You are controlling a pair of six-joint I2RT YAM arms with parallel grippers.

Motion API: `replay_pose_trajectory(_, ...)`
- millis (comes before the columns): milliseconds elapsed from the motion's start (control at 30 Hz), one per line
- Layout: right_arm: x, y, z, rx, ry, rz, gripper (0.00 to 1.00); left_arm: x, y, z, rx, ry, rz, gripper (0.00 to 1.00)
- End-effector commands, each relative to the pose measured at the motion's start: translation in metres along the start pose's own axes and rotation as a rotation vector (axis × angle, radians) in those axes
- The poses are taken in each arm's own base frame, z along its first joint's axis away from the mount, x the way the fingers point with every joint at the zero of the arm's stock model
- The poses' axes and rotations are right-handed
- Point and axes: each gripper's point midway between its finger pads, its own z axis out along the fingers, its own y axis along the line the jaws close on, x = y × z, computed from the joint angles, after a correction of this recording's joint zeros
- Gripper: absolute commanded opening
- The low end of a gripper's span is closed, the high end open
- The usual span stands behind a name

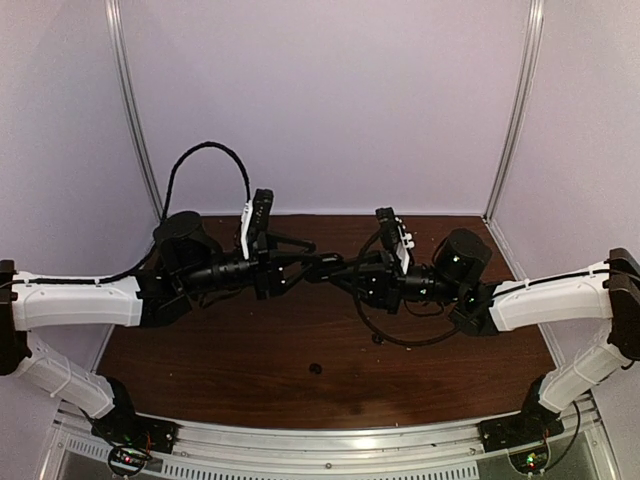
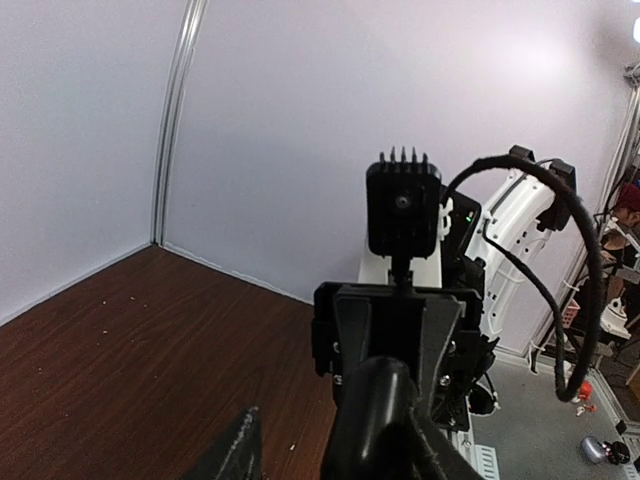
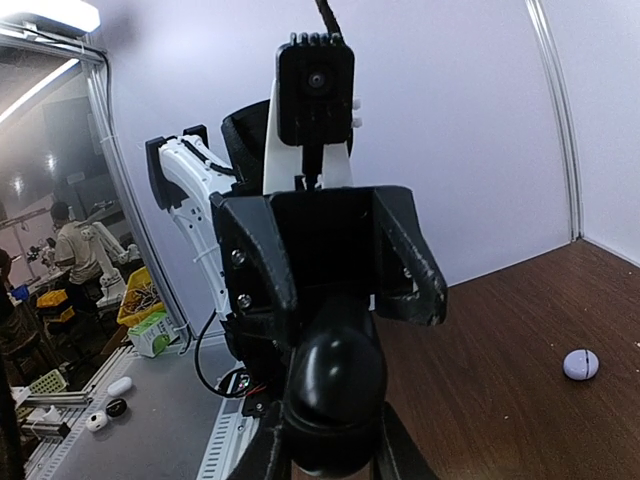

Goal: Insert the wireless bluetooth earbuds into the charging case
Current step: Open the charging case, then pass from the right arm to the left

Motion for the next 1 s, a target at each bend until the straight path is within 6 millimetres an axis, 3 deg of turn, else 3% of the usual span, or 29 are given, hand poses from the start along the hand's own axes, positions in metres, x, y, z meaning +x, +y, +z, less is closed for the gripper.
replay_pose_trajectory(0,-0.008,0.024,0.001,-0.084,-0.007,-0.06,0.0,-0.024,0.018,-0.01,-0.049,-0.096,-0.022,0.48)
replay_pose_trajectory(267,-0.01,0.024,0.001,-0.079,-0.011,-0.065,0.0,-0.02,0.021,-0.01,-0.051,-0.09,-0.036,0.49)
replay_pose_trajectory(467,-0.022,0.015,-0.011,-0.047,-0.081,-0.035,0.0,-0.044,0.009,-0.035,-0.046,-0.212,0.025,0.58)
replay_pose_trajectory(600,-0.032,0.014,-0.015,-0.054,-0.128,-0.023,0.0,-0.044,0.007,-0.049,-0.062,-0.255,0.067,0.61)
replay_pose_trajectory(800,-0.045,0.017,-0.014,-0.078,-0.184,-0.015,0.0,-0.025,-0.012,-0.043,0.082,-0.245,0.102,0.54)
replay_pose_trajectory(967,-0.051,0.019,-0.011,-0.1,-0.208,-0.014,0.0,-0.022,-0.032,-0.033,0.181,-0.275,0.109,0.51)
